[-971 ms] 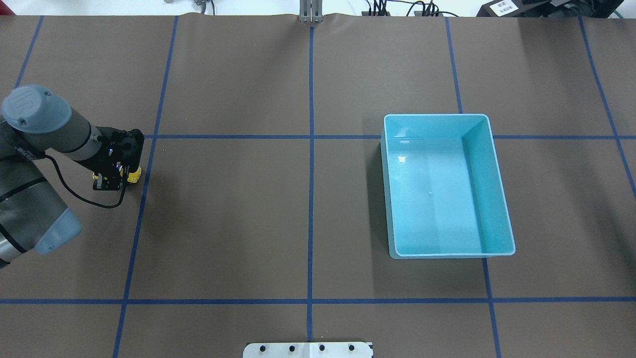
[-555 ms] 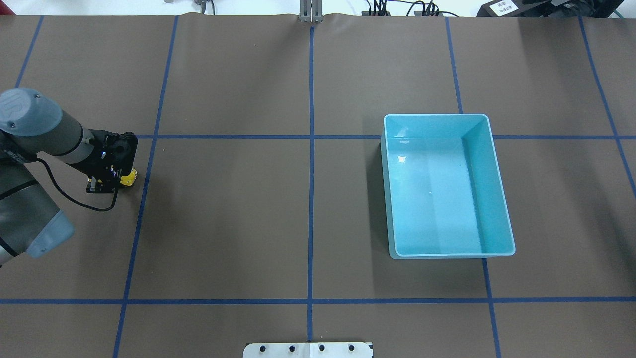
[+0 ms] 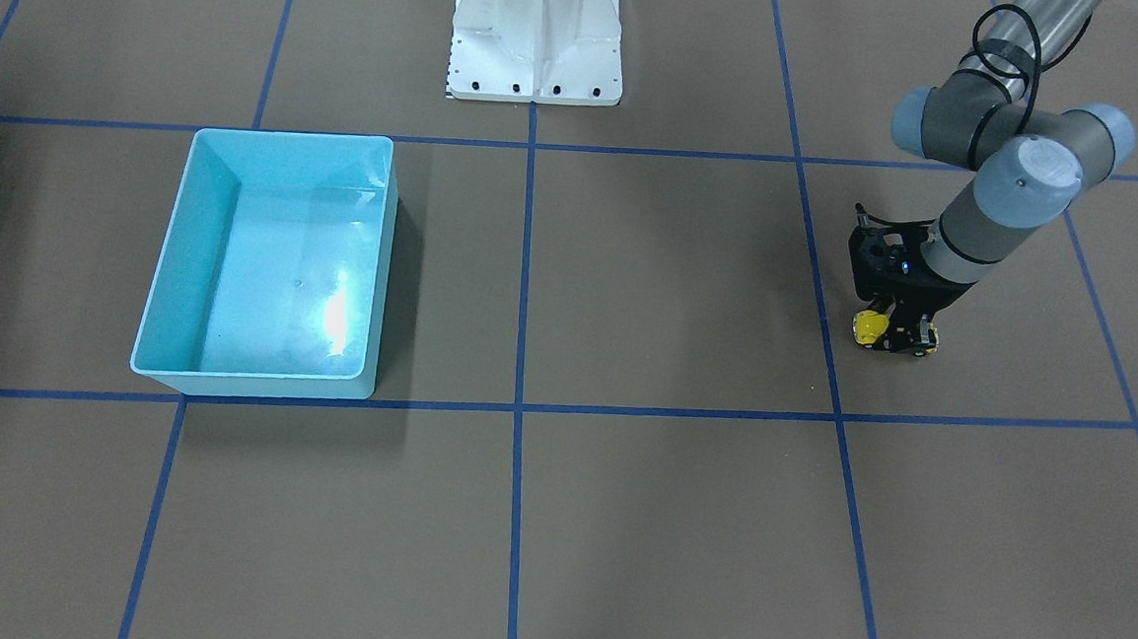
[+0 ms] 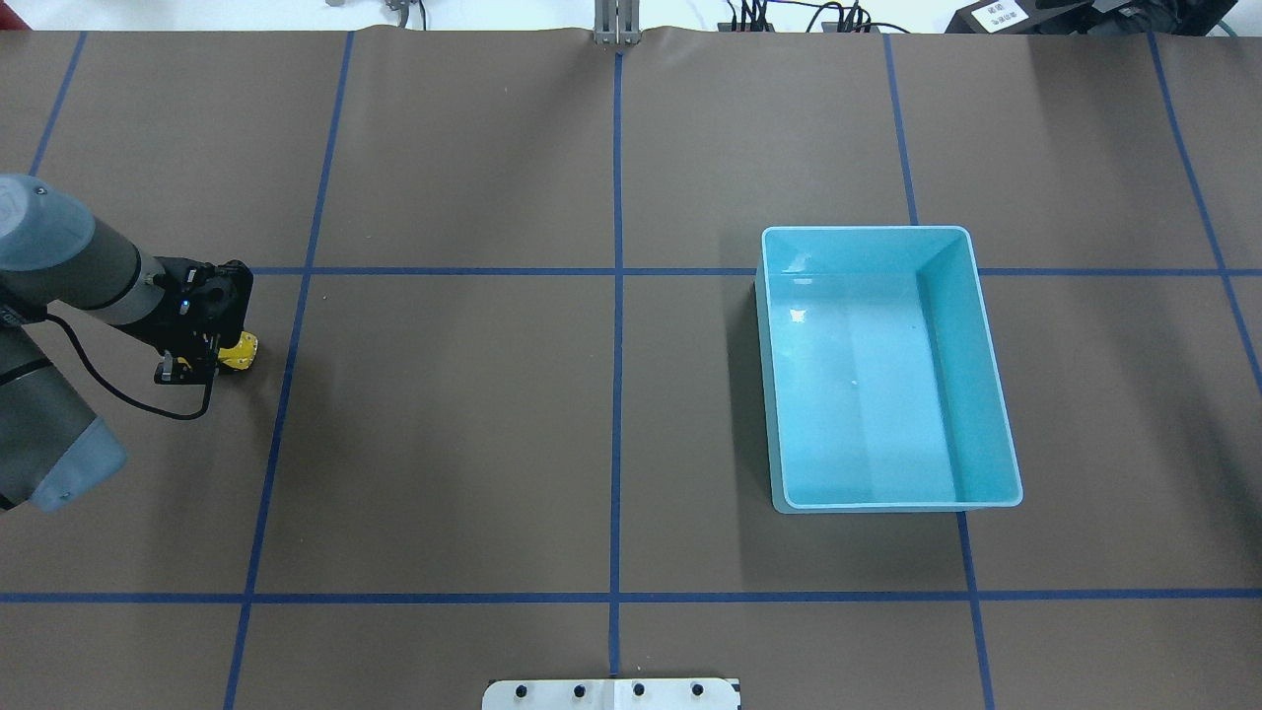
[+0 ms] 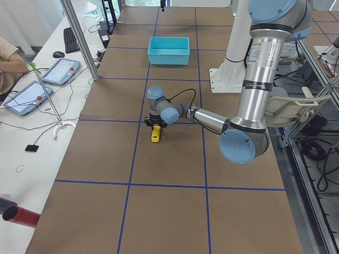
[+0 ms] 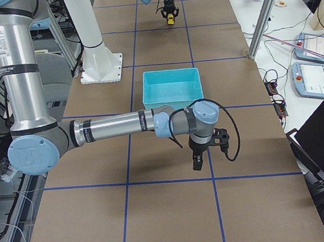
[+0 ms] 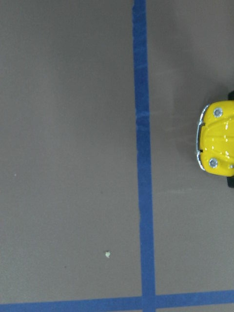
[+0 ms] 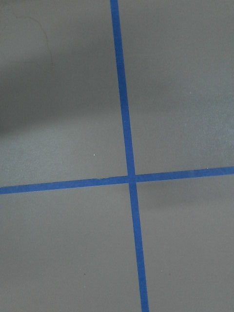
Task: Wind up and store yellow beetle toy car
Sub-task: 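Keep pulling the car back with the left gripper to wind it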
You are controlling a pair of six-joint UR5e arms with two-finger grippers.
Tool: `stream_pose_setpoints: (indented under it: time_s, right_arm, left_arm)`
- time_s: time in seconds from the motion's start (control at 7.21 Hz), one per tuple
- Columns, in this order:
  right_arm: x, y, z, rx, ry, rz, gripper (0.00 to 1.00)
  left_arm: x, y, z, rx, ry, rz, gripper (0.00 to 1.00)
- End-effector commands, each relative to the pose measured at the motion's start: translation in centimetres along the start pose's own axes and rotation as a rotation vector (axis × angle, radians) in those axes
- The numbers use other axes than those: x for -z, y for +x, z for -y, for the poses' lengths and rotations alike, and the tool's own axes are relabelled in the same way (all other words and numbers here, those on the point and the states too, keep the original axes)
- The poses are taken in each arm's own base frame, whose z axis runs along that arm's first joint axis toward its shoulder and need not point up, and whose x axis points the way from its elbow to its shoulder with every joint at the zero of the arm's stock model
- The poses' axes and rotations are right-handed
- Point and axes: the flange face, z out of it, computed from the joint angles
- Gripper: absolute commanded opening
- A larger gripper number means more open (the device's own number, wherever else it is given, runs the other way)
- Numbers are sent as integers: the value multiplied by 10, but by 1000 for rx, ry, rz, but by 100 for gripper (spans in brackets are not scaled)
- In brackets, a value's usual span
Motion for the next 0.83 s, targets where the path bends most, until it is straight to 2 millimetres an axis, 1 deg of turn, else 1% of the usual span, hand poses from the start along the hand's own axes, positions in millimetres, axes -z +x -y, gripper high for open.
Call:
stream_pose_setpoints:
  time_s: [0.0,0.56,0.69]
  right_arm:
    - [-1,1,-1,-1,-1,0,100]
    - [-1,1,-1,-1,-1,0,100]
    - [0,1,-1,0,0,0,100]
  left_arm:
    - [-2,5,-13,-1,12,4,2]
    - [-1,12,-38,-13,33,-8,2]
    - [-2,13,-39,-21,36,-5,2]
